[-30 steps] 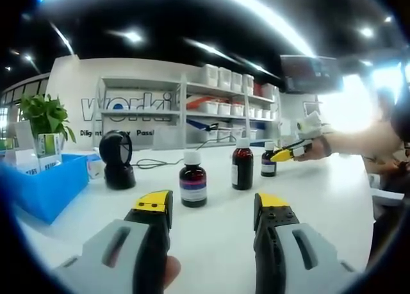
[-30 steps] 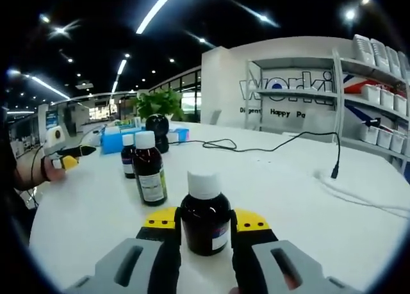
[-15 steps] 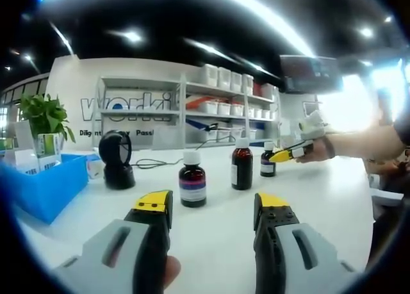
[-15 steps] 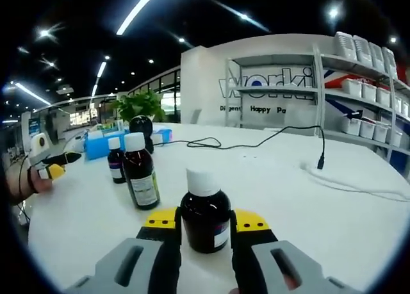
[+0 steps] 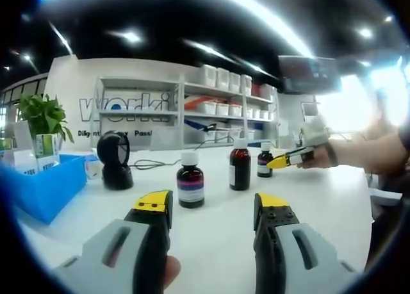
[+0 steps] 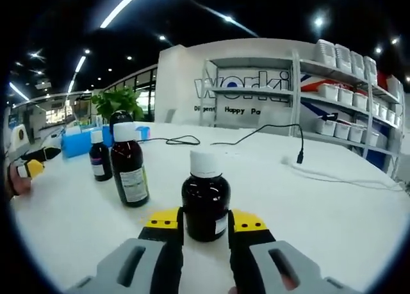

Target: Rotate the medicine bottle to make it face forward pick up the medicine bottle inspect the drug traceability code place the medicine on the table

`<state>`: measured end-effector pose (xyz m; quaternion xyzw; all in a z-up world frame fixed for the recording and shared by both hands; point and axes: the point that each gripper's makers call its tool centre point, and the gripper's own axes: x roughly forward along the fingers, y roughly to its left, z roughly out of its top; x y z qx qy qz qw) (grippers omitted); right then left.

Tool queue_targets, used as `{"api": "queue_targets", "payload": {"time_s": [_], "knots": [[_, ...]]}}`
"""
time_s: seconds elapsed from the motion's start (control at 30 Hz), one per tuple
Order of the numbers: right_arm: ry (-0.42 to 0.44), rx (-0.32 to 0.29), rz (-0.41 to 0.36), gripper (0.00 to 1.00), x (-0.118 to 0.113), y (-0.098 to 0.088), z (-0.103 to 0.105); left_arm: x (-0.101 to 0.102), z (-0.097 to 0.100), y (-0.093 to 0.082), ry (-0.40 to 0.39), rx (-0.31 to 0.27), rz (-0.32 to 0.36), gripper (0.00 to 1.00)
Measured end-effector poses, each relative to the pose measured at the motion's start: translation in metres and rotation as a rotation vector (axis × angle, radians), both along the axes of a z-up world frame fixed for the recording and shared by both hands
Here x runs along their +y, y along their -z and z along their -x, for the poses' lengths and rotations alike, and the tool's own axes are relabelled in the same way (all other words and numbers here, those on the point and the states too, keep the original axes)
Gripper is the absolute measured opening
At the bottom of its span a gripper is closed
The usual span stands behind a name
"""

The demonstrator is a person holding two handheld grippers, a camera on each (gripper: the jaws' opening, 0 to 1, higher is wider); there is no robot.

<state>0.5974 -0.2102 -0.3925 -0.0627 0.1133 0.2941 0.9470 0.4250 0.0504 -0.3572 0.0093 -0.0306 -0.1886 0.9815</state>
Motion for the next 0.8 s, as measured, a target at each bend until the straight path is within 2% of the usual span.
{"api": "queue_targets", "payload": {"time_s": [0.1,0.2,0.3,0.4,0.5,0.53,0.6,0.67,0.73,0.77,0.8], "knots": [[-0.014,0.003,-0.013,0.18,0.001,0.004,0.001,0.000,0.000,0.000,0.000,0.002,0.002,0.42],[-0.049,0.007,-0.035,0.20,0.002,0.001,0.001,0.001,-0.001,0.001,0.000,0.004,0.003,0.42],[-0.136,0.016,-0.053,0.33,0.009,-0.004,0.006,0.002,-0.001,0.001,0.000,0.004,0.003,0.42],[-0.253,-0.003,-0.049,0.35,0.015,-0.009,-0.001,0.001,-0.001,0.001,0.000,0.005,0.006,0.42],[-0.410,-0.022,-0.008,0.41,0.022,-0.011,0.002,0.000,-0.001,0.001,0.002,0.005,0.004,0.42],[-0.427,-0.027,-0.003,0.43,0.022,-0.011,0.000,0.000,-0.001,0.001,0.002,0.006,0.003,0.42],[-0.490,-0.020,0.026,0.41,0.022,-0.010,-0.002,0.000,-0.001,0.001,0.001,0.007,0.003,0.42],[-0.490,-0.014,0.009,0.41,0.023,-0.012,-0.008,0.000,-0.001,0.001,-0.001,0.007,0.004,0.42],[-0.517,-0.012,-0.017,0.37,0.023,-0.015,-0.017,0.000,-0.001,0.001,-0.003,0.009,0.005,0.42],[-0.520,0.016,-0.070,0.36,0.028,-0.017,-0.015,0.001,-0.001,0.001,-0.003,0.009,0.005,0.42],[-0.527,0.017,-0.074,0.36,0.029,-0.016,-0.016,0.000,-0.001,0.002,-0.003,0.010,0.004,0.42]]}}
